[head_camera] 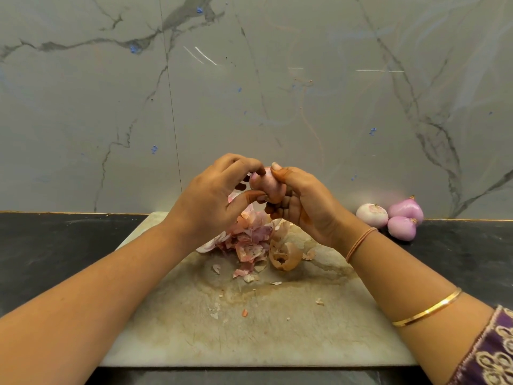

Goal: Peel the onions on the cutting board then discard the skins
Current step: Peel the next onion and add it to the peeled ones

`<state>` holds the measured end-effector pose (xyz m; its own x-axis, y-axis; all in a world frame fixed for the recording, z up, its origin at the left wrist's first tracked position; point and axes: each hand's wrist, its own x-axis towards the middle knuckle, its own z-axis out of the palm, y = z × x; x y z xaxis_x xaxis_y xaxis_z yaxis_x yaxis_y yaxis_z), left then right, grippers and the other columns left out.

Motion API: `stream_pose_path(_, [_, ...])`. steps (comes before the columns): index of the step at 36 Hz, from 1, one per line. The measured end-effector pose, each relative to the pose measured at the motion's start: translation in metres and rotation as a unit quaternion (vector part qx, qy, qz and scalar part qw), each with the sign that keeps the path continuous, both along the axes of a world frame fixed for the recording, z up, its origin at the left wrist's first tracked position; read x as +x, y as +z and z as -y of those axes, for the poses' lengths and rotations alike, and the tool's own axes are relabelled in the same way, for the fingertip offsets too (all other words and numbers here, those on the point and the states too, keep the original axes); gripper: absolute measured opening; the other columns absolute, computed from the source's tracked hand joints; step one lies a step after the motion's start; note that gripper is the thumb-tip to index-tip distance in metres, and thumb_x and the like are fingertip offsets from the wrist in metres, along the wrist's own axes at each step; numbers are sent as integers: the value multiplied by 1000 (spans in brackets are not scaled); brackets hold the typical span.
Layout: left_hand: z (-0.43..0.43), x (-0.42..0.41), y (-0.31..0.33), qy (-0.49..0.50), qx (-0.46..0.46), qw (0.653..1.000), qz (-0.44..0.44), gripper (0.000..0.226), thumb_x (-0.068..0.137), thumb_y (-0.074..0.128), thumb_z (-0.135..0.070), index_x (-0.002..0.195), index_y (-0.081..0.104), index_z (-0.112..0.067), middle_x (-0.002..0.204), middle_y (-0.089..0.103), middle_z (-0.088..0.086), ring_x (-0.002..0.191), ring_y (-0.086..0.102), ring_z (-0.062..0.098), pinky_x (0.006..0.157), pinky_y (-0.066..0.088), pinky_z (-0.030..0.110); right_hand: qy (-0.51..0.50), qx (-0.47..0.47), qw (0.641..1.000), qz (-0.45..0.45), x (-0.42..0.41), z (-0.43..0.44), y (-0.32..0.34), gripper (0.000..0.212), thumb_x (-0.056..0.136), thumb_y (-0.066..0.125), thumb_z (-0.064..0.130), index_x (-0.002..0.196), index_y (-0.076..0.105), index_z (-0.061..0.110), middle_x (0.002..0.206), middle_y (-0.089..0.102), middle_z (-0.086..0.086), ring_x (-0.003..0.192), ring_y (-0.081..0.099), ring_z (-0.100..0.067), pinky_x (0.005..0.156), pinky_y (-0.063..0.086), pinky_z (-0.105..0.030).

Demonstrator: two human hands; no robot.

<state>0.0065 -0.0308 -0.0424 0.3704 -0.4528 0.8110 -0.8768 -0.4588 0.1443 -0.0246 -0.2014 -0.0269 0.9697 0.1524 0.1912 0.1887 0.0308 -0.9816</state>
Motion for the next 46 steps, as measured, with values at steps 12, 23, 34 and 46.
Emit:
stream_pose_path(12, [1,-3,2,20,8,998,66,18,90,50,-28,106,54,-20,108,62,7,91,63,24,69,57,43,13,30,999,-11,1,1,-1,47,102,39,39,125,53,0,86,64,-13,66,59,-17,61,50,-24])
stream_pose_path(23, [1,-5,2,16,12,999,33,25,90,48,-35,112,51,-24,108,59,3,89,62,20,71,57,42,6,6,1000,4,0,0,-1,46,101,41,37,126,49,-2,93,63,-15,69,59,-19,63,50,-26])
stream_pose_path(34, [6,-9,4,30,-111,991,-67,22,84,70,-20,100,56,-14,94,62,-2,87,63,8,77,55,22,-8,11,999,29,4,6,0,19,100,48,29,99,52,11,96,57,-16,62,54,-17,55,45,-24])
stream_pose_path(46, [13,-15,5,-2,-245,951,-190,25,83,70,-16,91,54,-33,85,64,-9,77,66,7,69,55,18,13,-26,996,79,7,7,-3,22,98,52,12,118,48,19,108,58,-9,86,60,-22,74,51,-31])
